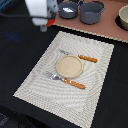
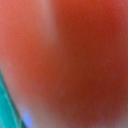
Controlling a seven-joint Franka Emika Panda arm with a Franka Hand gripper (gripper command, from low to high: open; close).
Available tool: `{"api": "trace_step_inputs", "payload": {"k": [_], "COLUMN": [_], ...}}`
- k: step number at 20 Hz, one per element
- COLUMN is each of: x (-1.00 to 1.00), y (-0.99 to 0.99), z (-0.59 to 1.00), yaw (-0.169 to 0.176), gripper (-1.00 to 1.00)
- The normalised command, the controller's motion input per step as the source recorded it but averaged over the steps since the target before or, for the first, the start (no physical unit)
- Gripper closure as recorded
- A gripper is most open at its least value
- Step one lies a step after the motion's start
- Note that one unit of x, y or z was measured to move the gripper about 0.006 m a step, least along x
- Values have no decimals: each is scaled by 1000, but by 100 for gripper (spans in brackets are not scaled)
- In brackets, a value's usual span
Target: Place the pan onto the stove and place the fish and sausage into the pan.
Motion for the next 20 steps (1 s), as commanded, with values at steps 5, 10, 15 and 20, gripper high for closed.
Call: {"api": "trace_step_inputs", "payload": {"k": [5,10,15,20], "x": [-17,-93,-71,-49], "y": [999,986,980,946], "z": [0,0,16,-57], "yaw": [0,0,0,0], "gripper": [100,100,100,100]}}
